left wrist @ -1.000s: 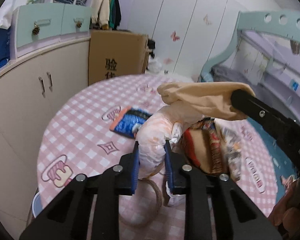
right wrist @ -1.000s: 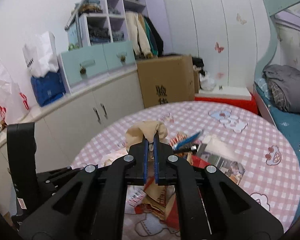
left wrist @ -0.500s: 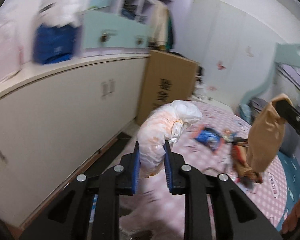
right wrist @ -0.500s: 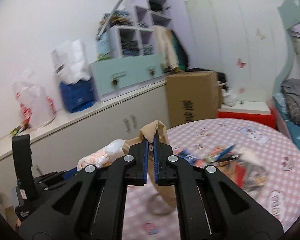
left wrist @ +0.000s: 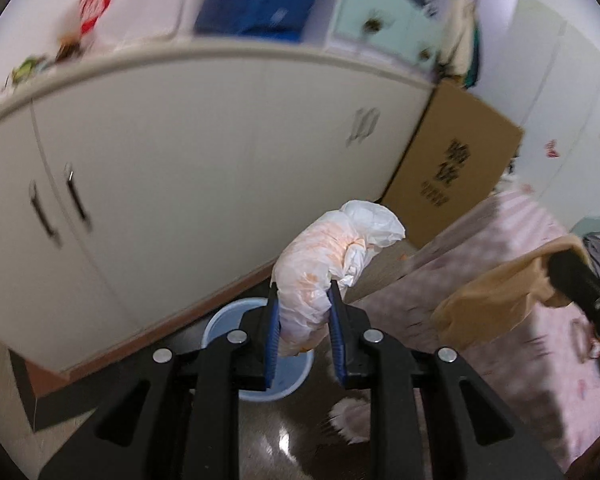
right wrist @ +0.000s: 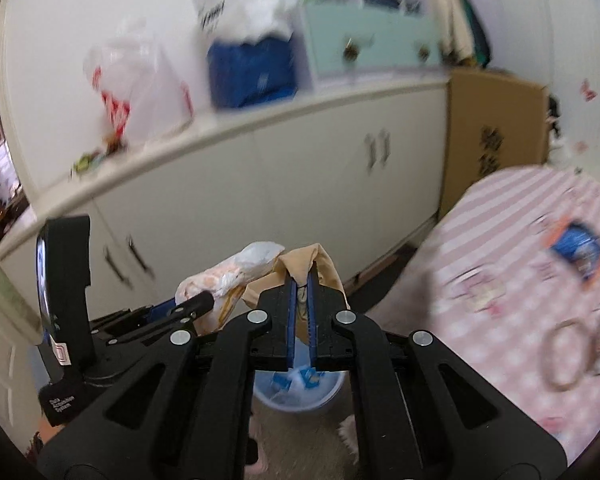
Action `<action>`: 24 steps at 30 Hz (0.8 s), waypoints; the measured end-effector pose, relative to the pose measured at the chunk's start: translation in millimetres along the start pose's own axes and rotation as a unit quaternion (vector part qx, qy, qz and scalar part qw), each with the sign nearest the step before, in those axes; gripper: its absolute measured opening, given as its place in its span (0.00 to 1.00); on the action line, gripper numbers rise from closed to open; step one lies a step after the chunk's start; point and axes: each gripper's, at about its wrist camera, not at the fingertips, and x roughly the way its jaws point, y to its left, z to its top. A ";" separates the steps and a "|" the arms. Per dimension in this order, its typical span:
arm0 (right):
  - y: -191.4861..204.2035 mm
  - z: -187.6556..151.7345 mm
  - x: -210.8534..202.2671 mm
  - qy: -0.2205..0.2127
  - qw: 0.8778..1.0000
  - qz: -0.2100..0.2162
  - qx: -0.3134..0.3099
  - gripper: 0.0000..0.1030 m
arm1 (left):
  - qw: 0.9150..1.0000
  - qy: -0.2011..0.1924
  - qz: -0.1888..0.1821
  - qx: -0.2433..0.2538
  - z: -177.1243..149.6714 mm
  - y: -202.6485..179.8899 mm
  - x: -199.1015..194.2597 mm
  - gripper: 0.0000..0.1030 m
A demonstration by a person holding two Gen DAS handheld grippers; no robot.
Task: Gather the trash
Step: 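Carry both to the wastebasket and open both tools to drop them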
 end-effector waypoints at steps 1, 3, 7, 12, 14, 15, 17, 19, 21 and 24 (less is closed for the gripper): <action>4.1 -3.7 13.7 0.014 1.000 0.003 -0.001 0.05 | 1.000 0.011 0.007 -0.002 -3.2 8.6 10.4 0.21; 11.3 -10.8 40.1 0.038 0.999 0.009 -0.003 0.05 | 0.999 0.030 0.014 -0.009 -7.2 20.6 26.3 0.21; 26.8 -27.7 96.4 0.085 0.996 0.018 -0.011 0.05 | 0.997 0.060 0.033 -0.025 -12.6 45.1 62.0 0.21; 35.1 -40.4 149.7 0.114 0.993 0.038 -0.003 0.07 | 0.994 0.082 0.061 -0.042 -17.7 73.4 92.2 0.21; 36.2 -45.3 165.2 0.125 0.991 0.044 0.004 0.13 | 0.992 0.091 0.073 -0.046 -19.6 82.2 103.8 0.21; 36.5 -47.1 172.2 0.130 0.991 0.041 0.004 0.28 | 0.991 0.097 0.075 -0.048 -21.9 86.1 108.6 0.22; 37.0 -50.4 182.8 0.134 0.990 0.035 0.005 0.52 | 0.990 0.105 0.075 -0.050 -25.3 90.3 115.4 0.22; 39.1 -53.6 189.7 0.136 0.990 0.026 -0.006 0.51 | 0.990 0.111 0.076 -0.048 -27.0 90.6 120.7 0.22; 37.8 -57.8 191.3 0.138 0.990 0.018 -0.009 0.51 | 0.989 0.115 0.074 -0.049 -27.7 90.1 124.7 0.22; 34.9 -61.8 189.1 0.137 0.990 0.000 -0.015 0.52 | 0.989 0.121 0.072 -0.044 -28.8 85.8 130.6 0.22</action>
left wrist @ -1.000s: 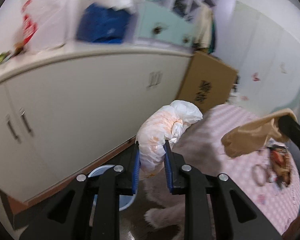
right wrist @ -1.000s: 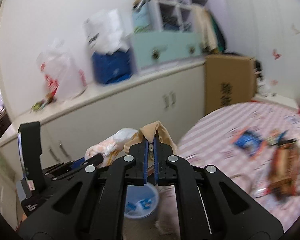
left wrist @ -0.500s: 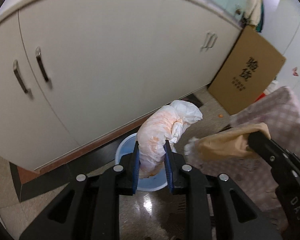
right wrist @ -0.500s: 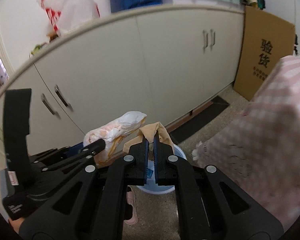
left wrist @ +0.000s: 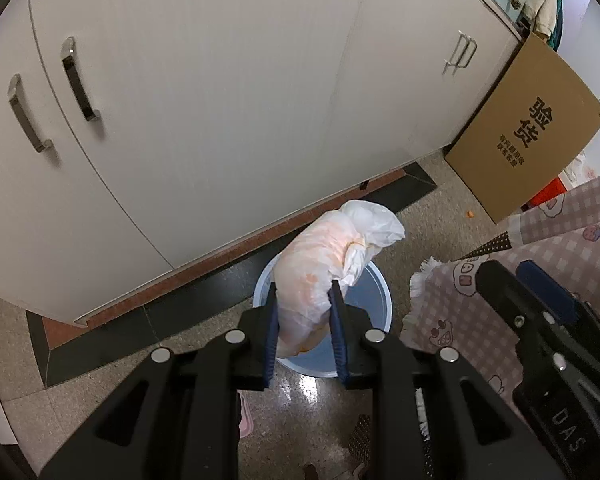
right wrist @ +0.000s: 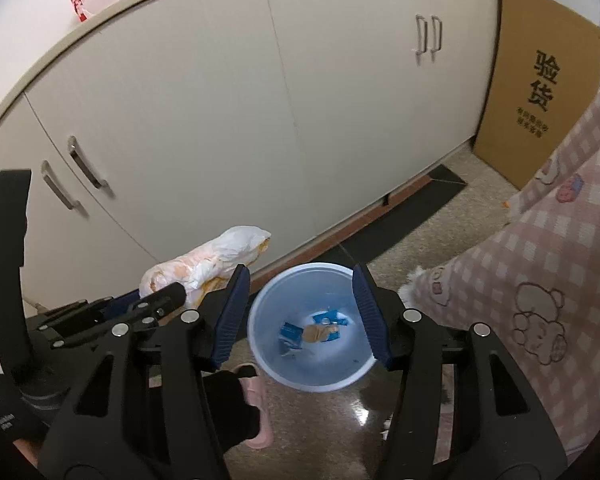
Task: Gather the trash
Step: 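Carry both to the wastebasket and open both tools to drop them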
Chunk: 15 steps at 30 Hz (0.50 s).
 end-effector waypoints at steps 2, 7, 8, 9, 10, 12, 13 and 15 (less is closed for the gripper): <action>-4.3 -3.2 -3.8 -0.002 1.000 -0.007 0.001 0.52 | 1.000 0.002 -0.001 0.002 -0.4 -4.0 2.7 0.23; -15.2 -5.7 -14.8 -0.019 0.999 -0.027 0.007 0.52 | 1.000 0.007 -0.003 0.011 -0.7 -13.4 6.8 0.23; -16.9 -5.8 -17.0 -0.022 0.999 -0.029 0.007 0.52 | 1.000 0.009 -0.003 0.012 -1.1 -14.5 8.6 0.23; -18.0 -6.4 -18.9 -0.025 0.999 -0.030 0.007 0.53 | 1.000 0.012 -0.005 0.012 -1.4 -15.8 10.2 0.23; -19.7 -7.1 -22.1 -0.029 0.999 -0.032 0.008 0.53 | 1.000 0.013 -0.009 0.011 -1.2 -17.2 11.7 0.23; -22.3 -7.2 -26.9 -0.037 0.999 -0.033 0.013 0.52 | 1.000 0.014 -0.012 0.012 -0.2 -20.3 12.6 0.23; -24.6 -7.3 -30.5 -0.043 0.998 -0.031 0.020 0.52 | 1.000 0.012 -0.016 0.012 0.7 -23.3 12.3 0.24; -27.8 -5.9 -37.7 -0.059 0.997 -0.036 0.029 0.52 | 1.000 0.008 -0.023 0.014 2.2 -28.1 9.8 0.25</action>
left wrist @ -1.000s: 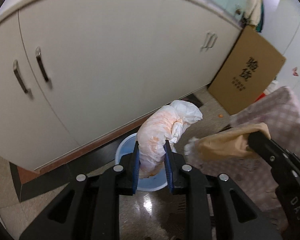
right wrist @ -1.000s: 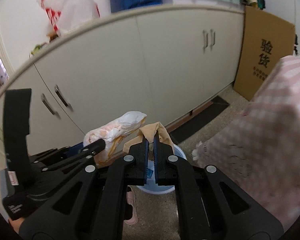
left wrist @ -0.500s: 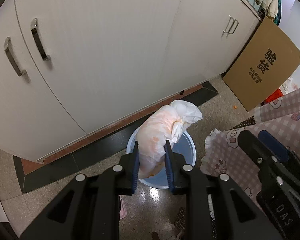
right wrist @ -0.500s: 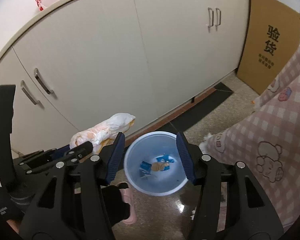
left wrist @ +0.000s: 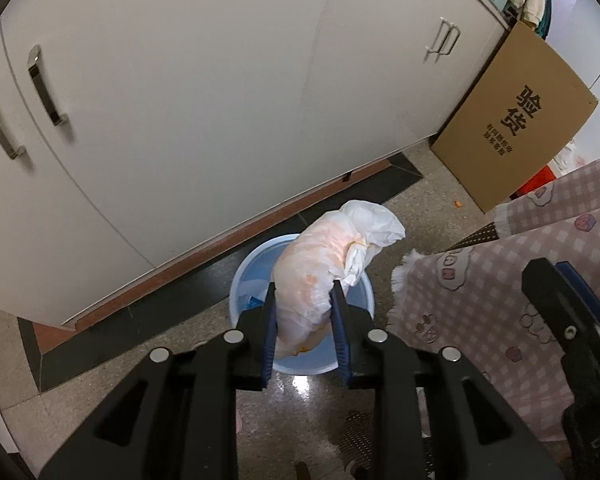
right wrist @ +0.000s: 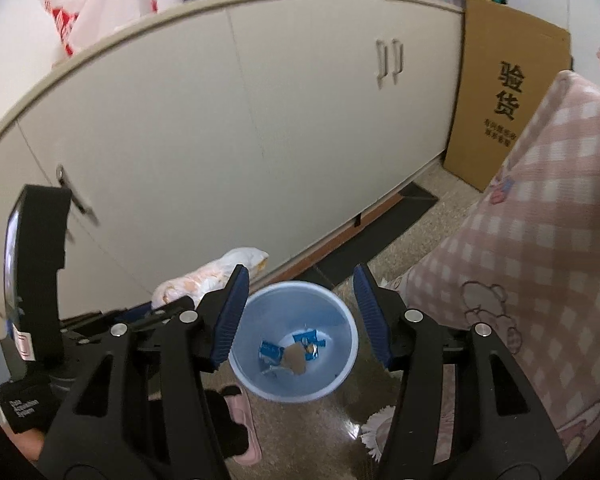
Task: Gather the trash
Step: 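Carry both to the wastebasket and open both tools to drop them, then move both tools back over the table toward the remaining wrappers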
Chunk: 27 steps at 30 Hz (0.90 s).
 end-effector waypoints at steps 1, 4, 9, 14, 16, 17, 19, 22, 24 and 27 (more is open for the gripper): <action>-1.4 1.7 -2.0 -0.005 1.000 -0.002 0.001 0.52 | 1.000 -0.005 -0.007 0.001 1.2 -2.9 -2.3 0.26; -3.9 5.3 -11.6 -0.026 1.000 -0.008 0.003 0.53 | 1.000 -0.020 -0.020 -0.005 4.1 -7.4 -8.0 0.54; -8.1 5.3 -17.5 -0.024 1.000 -0.008 0.007 0.53 | 0.999 -0.024 -0.027 -0.017 2.6 -7.0 -13.1 0.68; -7.5 5.5 -26.1 -0.022 1.000 -0.003 0.008 0.53 | 0.999 -0.034 -0.033 -0.018 1.3 -8.1 -28.9 0.68; -6.5 6.6 -32.8 -0.024 1.000 -0.001 0.008 0.53 | 0.998 -0.043 -0.037 -0.017 1.6 -10.2 -40.3 0.68; -5.7 7.5 -37.6 -0.028 1.000 -0.001 0.007 0.53 | 0.998 -0.048 -0.039 -0.016 0.9 -10.9 -46.4 0.68; -4.6 9.0 -49.1 -0.036 0.999 0.001 0.006 0.53 | 0.997 -0.061 -0.043 -0.014 -1.0 -13.2 -60.7 0.68; -1.9 14.1 -70.3 -0.055 0.998 0.005 0.002 0.53 | 0.996 -0.078 -0.052 -0.015 -4.4 -14.7 -84.6 0.68; -1.5 17.6 -86.0 -0.068 0.998 0.009 0.003 0.53 | 0.994 -0.090 -0.057 -0.012 -5.6 -17.3 -100.7 0.68; -4.5 22.5 -111.9 -0.088 0.996 0.007 0.006 0.53 | 0.991 -0.115 -0.065 -0.004 -8.8 -25.3 -129.6 0.68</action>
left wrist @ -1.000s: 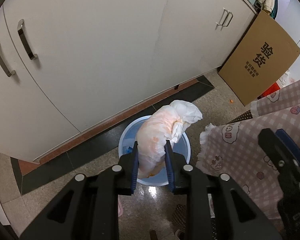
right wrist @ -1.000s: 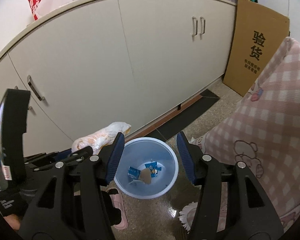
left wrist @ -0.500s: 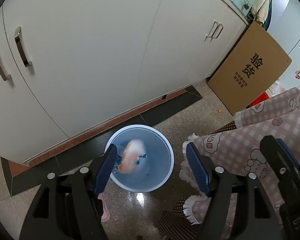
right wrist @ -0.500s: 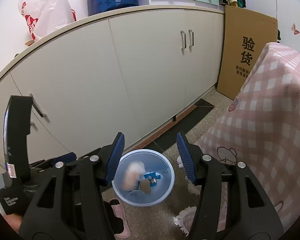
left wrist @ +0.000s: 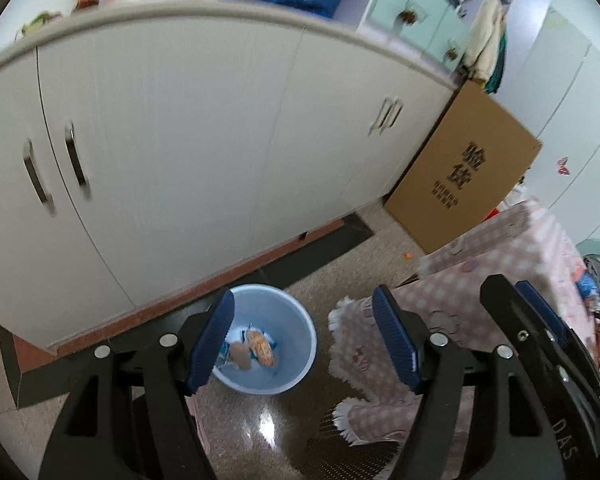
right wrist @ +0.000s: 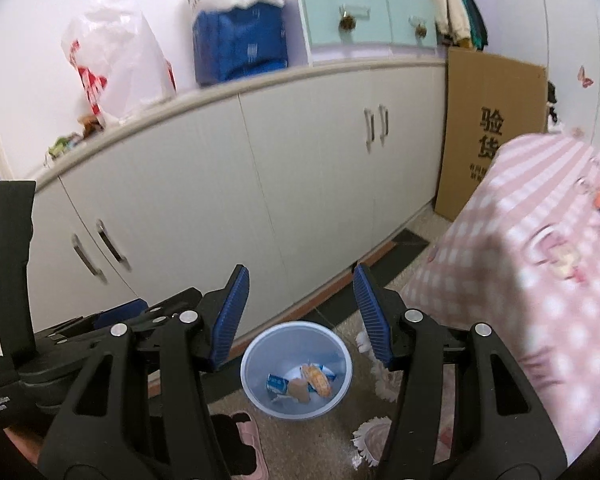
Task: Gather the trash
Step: 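Move both tools back over the table toward the remaining wrappers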
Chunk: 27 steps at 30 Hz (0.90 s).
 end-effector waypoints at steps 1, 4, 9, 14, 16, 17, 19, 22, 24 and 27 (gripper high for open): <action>-1.4 2.1 -6.3 -0.003 1.000 -0.002 0.003 0.53 | 1.000 -0.008 -0.008 0.005 0.6 -7.3 -11.0 0.68; -12.7 8.5 -35.1 -0.020 1.000 -0.007 0.019 0.53 | 0.999 -0.021 -0.020 0.024 0.6 -28.0 -31.0 0.68; -48.6 9.0 -91.0 -0.052 0.997 -0.036 0.050 0.53 | 0.995 -0.030 -0.060 0.067 -9.1 -83.0 -56.8 0.68; -96.4 -6.2 -142.0 -0.074 0.990 -0.084 0.089 0.53 | 0.985 -0.027 -0.103 0.133 -27.5 -150.8 -70.9 0.68; -120.3 -15.0 -160.8 -0.076 0.985 -0.108 0.112 0.53 | 0.980 -0.015 -0.119 0.157 -36.2 -175.7 -70.9 0.68; -132.3 -19.8 -169.7 -0.077 0.982 -0.117 0.125 0.53 | 0.977 -0.007 -0.128 0.168 -42.5 -188.6 -71.3 0.68; -157.4 -30.4 -183.6 -0.069 0.977 -0.133 0.151 0.53 | 0.971 0.004 -0.140 0.192 -54.6 -211.6 -69.4 0.68; -185.1 -43.0 -194.8 -0.053 0.972 -0.142 0.180 0.53 | 0.963 0.013 -0.141 0.230 -70.2 -239.9 -64.6 0.68; -197.7 -51.4 -199.4 -0.045 0.970 -0.139 0.194 0.53 | 0.958 0.023 -0.136 0.251 -78.4 -256.8 -58.5 0.68; -210.1 -59.7 -201.7 -0.037 0.968 -0.130 0.211 0.53 | 0.955 0.030 -0.131 0.264 -84.9 -268.6 -52.5 0.68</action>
